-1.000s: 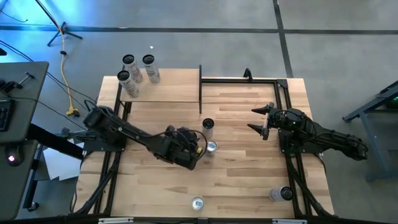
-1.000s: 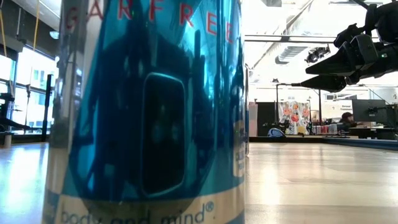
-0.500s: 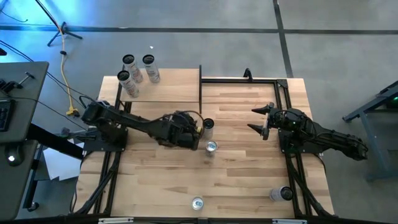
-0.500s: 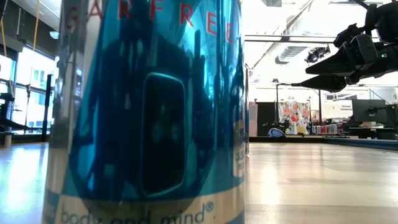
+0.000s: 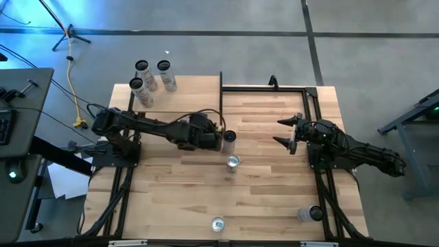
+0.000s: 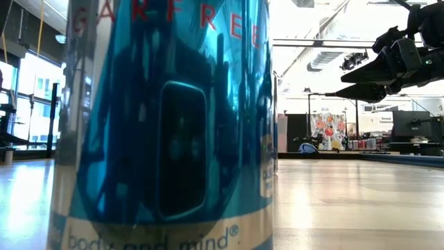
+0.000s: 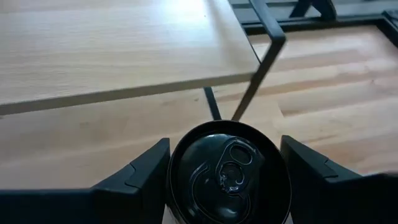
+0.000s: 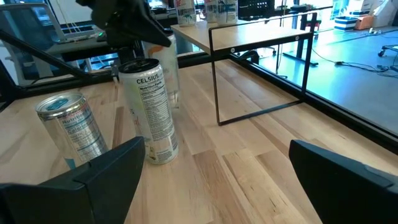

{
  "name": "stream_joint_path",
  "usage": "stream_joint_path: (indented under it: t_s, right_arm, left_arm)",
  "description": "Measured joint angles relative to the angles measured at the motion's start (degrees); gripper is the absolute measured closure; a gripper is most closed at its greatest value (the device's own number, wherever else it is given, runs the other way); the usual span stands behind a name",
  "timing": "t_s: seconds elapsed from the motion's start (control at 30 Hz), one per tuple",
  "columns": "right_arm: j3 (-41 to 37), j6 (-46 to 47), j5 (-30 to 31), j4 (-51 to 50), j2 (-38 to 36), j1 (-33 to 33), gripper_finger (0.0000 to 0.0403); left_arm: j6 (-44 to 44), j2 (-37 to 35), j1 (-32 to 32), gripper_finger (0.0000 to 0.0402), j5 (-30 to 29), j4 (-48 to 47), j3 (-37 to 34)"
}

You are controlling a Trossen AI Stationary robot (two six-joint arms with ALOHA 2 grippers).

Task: Place canned beverage on shelf
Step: Put the bottom white yellow soda can on the shelf

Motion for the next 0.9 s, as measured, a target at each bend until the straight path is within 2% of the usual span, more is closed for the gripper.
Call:
stream_joint_path:
  t_s: [0.2,0.6,0.9]
  right_arm:
    - [0.0,0.0,0.0,0.0,0.0,0.0,0.0016]
    - [0.0,0.0,0.0,0.0,0.0,0.0,0.0016]
    - [0.0,0.0,0.0,0.0,0.0,0.0,0.0016]
  left_arm:
    - [-0.5,0.0,0.8,0.0194,-0.1,2.3,-0.6]
    - [0.7,0.1,0.7,0.0193,-4.0,12.7,-8.2]
    - [2.5,0.0,0.1,0.0184,-3.7,13.5,-8.4]
